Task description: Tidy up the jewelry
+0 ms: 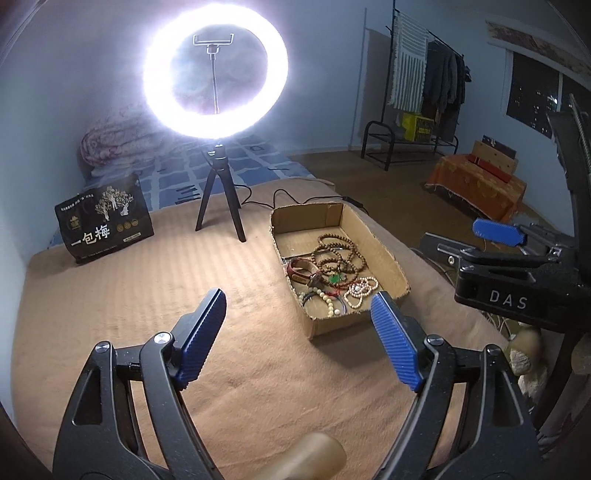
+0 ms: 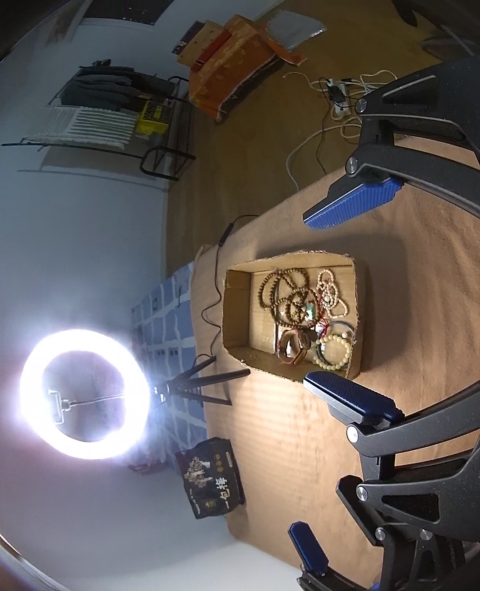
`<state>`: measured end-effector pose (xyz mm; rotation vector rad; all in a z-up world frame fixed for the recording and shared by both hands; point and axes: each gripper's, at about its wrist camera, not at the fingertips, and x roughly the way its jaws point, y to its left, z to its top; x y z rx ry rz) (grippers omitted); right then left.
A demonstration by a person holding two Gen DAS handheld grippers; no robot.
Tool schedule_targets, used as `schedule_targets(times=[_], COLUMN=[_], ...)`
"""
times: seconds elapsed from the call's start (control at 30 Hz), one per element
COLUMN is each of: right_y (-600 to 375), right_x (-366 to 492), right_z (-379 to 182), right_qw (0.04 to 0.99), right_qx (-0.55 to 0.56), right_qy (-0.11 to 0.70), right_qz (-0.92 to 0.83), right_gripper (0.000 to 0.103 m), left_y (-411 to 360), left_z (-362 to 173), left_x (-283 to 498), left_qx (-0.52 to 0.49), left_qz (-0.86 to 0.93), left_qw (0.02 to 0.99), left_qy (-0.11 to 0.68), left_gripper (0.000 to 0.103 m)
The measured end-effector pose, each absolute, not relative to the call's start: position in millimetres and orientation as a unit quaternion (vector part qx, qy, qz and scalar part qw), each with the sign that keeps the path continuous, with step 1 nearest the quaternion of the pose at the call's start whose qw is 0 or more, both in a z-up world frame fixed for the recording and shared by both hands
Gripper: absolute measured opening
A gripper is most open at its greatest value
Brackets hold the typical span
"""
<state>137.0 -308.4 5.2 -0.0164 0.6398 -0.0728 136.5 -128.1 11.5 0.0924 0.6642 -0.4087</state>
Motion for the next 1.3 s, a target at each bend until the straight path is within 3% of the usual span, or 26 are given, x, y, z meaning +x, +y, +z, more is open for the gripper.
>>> schedule_targets(times=[0.1, 0.23, 1.3], right_y=[-306, -303, -305], right_x=[131, 125, 123], right_z=[5, 5, -3], right_qw=[0.952, 0.954, 0.952], right_qx=[-0.016, -0.023, -0.011], right_qy=[0.302, 0.295, 0.303], right_qz=[-0.039, -0.041, -0.049], right_gripper=[0.08, 0.08, 0.08], left_y=[-131, -134, -121], left_z=[12, 13, 19], left_x=[128, 115, 98], left_qx=[0.062, 0.083, 0.083], left_qz=[-0.193, -0.182, -0.161], left_qw=[0.926, 0.93, 0.939], left_qy=[0.319, 0.31, 0.293], left_gripper=[0.085, 0.099, 0.102])
